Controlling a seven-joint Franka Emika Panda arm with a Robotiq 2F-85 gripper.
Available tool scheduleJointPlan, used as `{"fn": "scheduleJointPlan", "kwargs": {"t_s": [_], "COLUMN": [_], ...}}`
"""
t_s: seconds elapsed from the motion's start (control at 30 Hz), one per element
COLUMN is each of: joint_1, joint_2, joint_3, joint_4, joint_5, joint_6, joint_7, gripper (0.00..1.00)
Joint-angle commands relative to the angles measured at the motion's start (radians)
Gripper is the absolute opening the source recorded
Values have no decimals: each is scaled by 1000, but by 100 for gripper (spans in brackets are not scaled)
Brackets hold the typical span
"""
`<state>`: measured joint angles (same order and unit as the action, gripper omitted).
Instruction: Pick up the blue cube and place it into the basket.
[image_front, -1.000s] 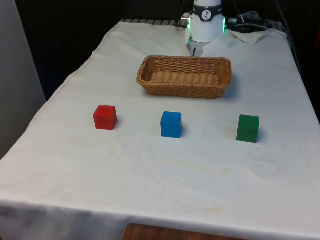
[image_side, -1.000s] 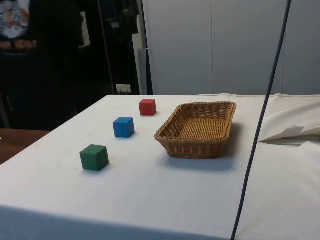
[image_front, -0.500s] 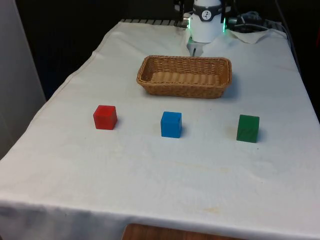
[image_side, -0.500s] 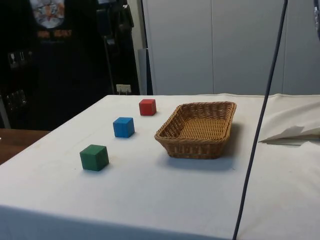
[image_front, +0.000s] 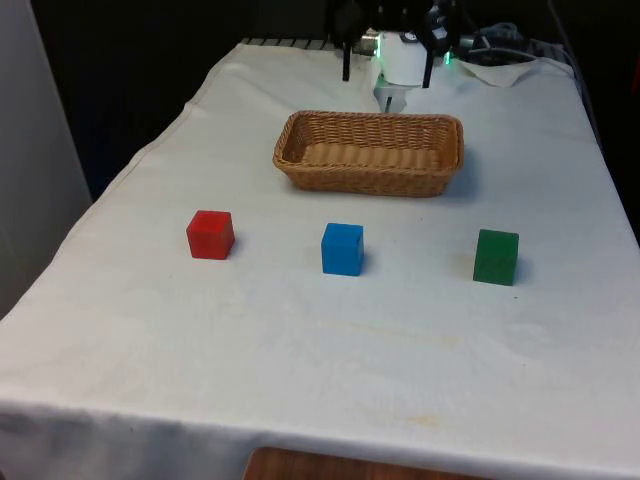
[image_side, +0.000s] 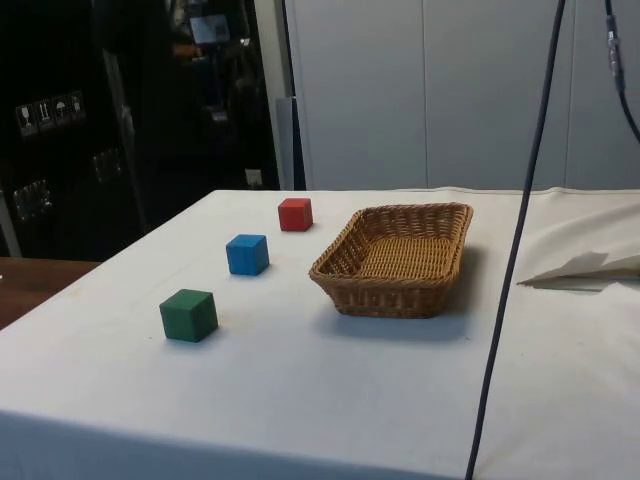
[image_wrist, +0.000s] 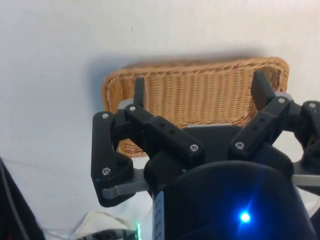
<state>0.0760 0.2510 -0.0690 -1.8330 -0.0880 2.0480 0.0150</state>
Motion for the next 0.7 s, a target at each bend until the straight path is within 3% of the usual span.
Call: {"fn": "scheduleJointPlan", "kwargs": {"t_s": [0.0,0.37,0.67], "joint_1": [1,-12,-24], "joint_2": [13,71,126], "joint_3": [-4,-14,-40], "joint_4": [5,5,0], "joint_5": [-12,-35,-36], "joint_6": [15,106,188], "joint_7": [6,-5,-36], "gripper": [100,100,100]}}
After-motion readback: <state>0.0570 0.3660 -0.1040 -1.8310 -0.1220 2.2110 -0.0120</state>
